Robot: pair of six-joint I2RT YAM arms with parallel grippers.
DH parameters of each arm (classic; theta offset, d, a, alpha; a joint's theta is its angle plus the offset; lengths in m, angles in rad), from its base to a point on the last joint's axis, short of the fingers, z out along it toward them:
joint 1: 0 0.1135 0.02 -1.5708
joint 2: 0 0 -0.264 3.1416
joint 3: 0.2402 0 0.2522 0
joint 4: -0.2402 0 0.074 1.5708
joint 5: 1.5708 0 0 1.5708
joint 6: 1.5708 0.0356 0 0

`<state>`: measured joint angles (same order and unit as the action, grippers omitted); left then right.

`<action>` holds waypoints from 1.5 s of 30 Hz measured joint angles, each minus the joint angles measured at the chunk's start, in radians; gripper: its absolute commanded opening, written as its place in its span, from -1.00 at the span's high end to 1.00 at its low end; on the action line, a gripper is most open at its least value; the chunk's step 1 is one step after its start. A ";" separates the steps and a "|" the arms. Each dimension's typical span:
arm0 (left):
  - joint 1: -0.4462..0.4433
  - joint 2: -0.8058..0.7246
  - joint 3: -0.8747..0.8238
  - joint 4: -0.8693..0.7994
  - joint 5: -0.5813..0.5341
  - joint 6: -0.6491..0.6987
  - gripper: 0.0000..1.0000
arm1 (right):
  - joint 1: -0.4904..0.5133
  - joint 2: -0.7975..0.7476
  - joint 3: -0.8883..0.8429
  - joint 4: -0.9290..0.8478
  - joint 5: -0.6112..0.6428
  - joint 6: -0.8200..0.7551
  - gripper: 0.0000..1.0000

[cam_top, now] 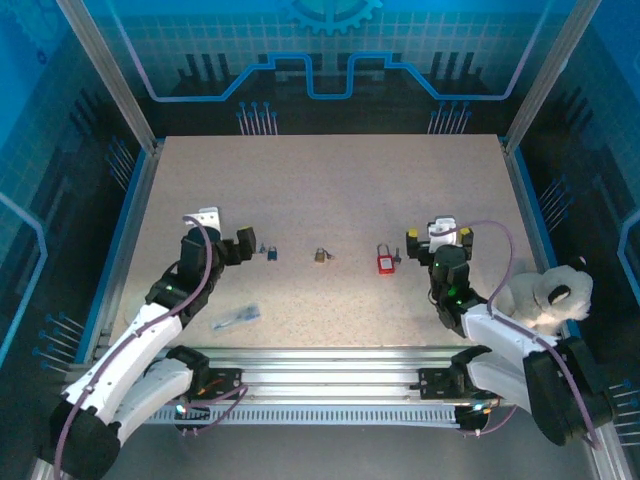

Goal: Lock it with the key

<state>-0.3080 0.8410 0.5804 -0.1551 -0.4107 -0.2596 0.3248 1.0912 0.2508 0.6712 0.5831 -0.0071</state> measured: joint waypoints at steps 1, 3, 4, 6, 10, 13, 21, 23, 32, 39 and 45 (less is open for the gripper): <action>0.014 0.009 -0.008 0.021 0.000 0.001 -0.99 | -0.013 0.022 -0.006 0.018 -0.001 0.001 -1.00; 0.042 0.037 -0.022 0.062 0.000 0.005 -0.98 | -0.042 0.082 -0.019 0.065 -0.020 0.004 -1.00; 0.053 0.052 -0.027 0.081 0.000 0.006 -0.99 | -0.053 0.108 -0.023 0.087 -0.030 0.006 -1.00; 0.077 0.094 -0.035 0.124 -0.001 0.010 -0.98 | -0.073 0.168 -0.023 0.146 -0.046 0.005 -1.00; 0.107 0.176 -0.043 0.206 -0.001 0.034 -0.98 | -0.079 0.224 -0.021 0.194 -0.088 -0.013 -1.00; 0.134 0.232 -0.063 0.281 0.005 0.056 -0.98 | -0.089 0.254 -0.002 0.218 -0.120 -0.027 -1.00; 0.247 0.326 -0.122 0.417 0.096 0.105 -0.98 | -0.134 0.420 0.000 0.393 -0.209 -0.045 -1.00; 0.274 0.338 -0.135 0.457 0.133 0.111 -0.98 | -0.141 0.453 0.006 0.434 -0.210 -0.046 -1.00; 0.347 0.451 -0.193 0.665 0.245 0.114 -0.98 | -0.143 0.462 0.060 0.388 -0.218 -0.041 -1.00; 0.348 0.581 -0.199 0.885 0.285 0.146 -0.98 | -0.143 0.462 0.060 0.375 -0.218 -0.039 -1.00; 0.344 0.705 -0.222 1.017 0.322 0.182 -0.99 | -0.143 0.462 0.060 0.373 -0.218 -0.039 -1.00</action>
<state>0.0360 1.5455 0.3580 0.8616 -0.0887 -0.0780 0.1818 1.5536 0.3107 1.0439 0.3653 -0.0456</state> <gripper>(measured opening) 0.992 0.998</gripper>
